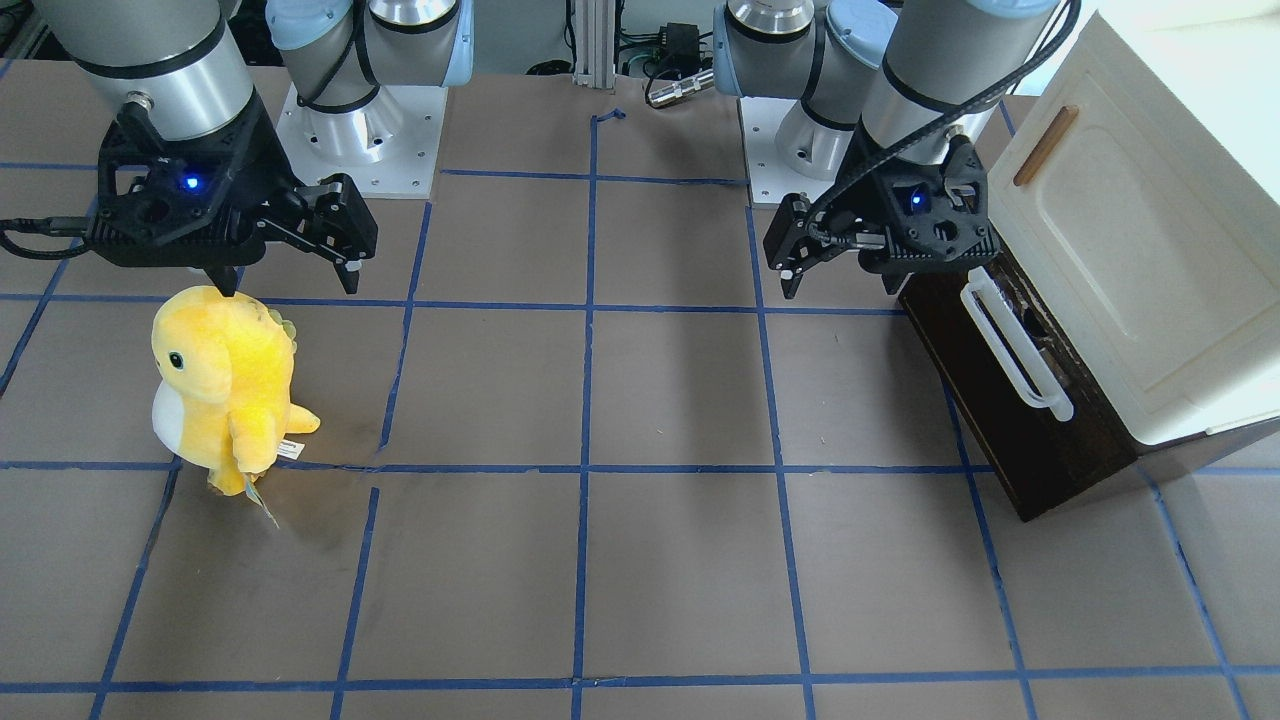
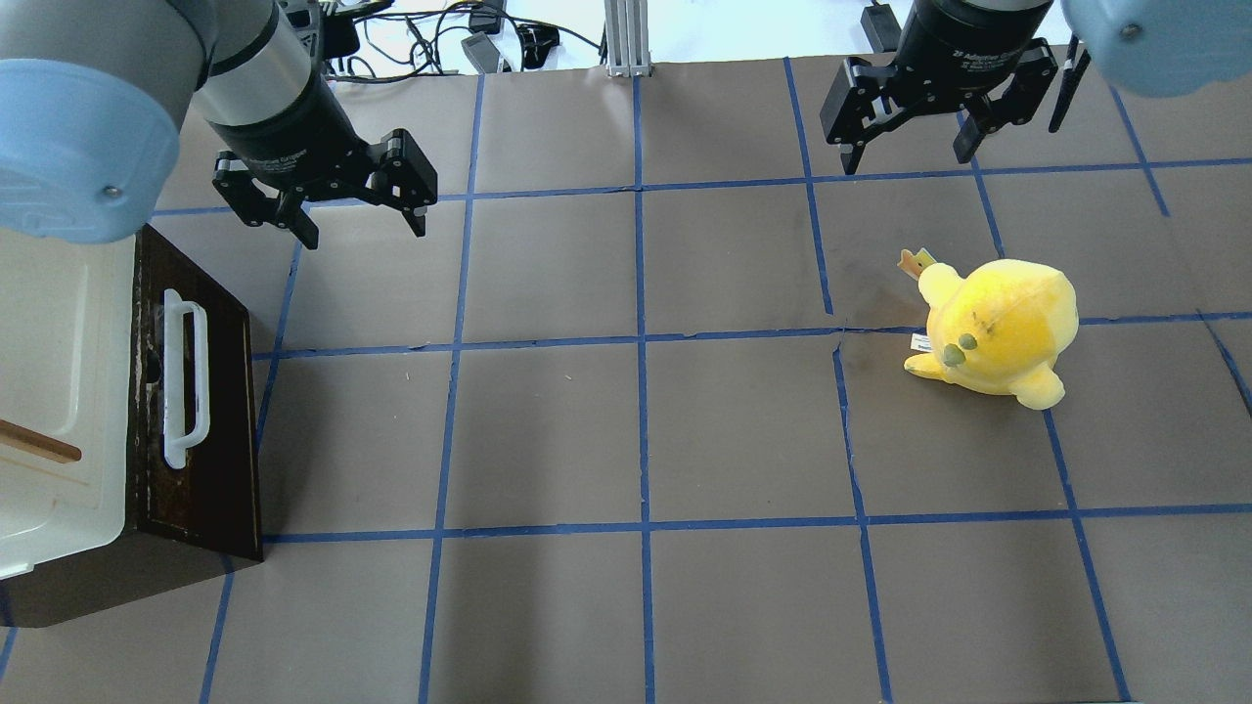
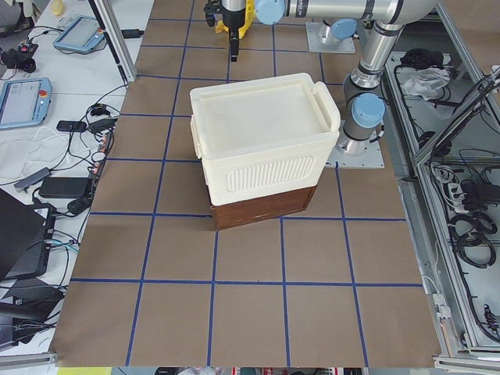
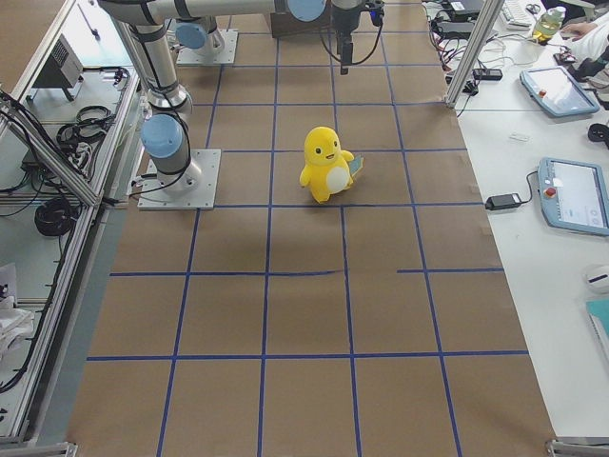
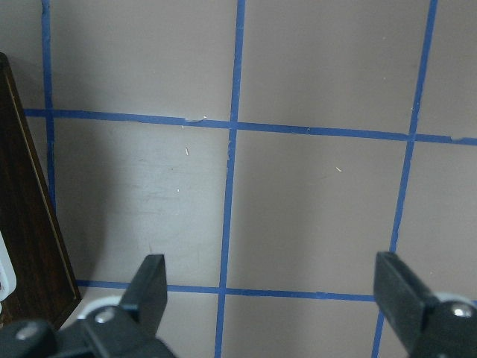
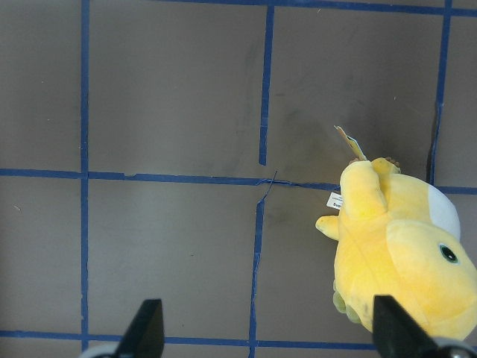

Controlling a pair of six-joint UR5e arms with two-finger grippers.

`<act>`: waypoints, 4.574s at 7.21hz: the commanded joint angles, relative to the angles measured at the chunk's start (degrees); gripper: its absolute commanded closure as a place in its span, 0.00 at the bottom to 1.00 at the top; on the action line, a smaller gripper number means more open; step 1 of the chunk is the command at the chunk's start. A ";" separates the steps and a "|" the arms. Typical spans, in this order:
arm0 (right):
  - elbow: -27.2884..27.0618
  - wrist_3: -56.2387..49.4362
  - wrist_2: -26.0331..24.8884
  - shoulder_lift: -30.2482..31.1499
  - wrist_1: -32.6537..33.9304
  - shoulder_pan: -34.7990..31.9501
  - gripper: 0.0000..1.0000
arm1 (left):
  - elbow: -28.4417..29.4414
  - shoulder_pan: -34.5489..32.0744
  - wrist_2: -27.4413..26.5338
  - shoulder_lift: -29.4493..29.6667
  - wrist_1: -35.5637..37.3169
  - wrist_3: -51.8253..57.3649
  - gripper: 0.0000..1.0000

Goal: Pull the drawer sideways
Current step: 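Move the left gripper down to the white handle of the wooden drawer, then align the left gripper around the white drawer handle and close it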

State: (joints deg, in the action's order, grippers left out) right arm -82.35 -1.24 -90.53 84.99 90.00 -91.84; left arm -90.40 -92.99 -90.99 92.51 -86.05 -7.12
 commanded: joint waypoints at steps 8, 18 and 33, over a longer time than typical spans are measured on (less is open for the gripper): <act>0.00 0.01 0.00 0.00 0.00 0.00 0.00 | -19.00 -4.66 -45.25 14.17 0.10 -12.99 0.00; 0.00 0.01 -0.08 0.00 0.00 0.00 0.00 | -20.25 -1.32 -74.42 23.77 -4.64 -23.90 0.00; 0.00 0.01 0.00 0.00 0.00 0.00 0.00 | -18.93 -2.11 -73.81 22.01 -9.30 -31.20 0.69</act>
State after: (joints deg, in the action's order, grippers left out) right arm -82.35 -1.25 -90.56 84.99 90.00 -91.84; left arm -109.20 -95.04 -164.72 114.56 -94.86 -38.24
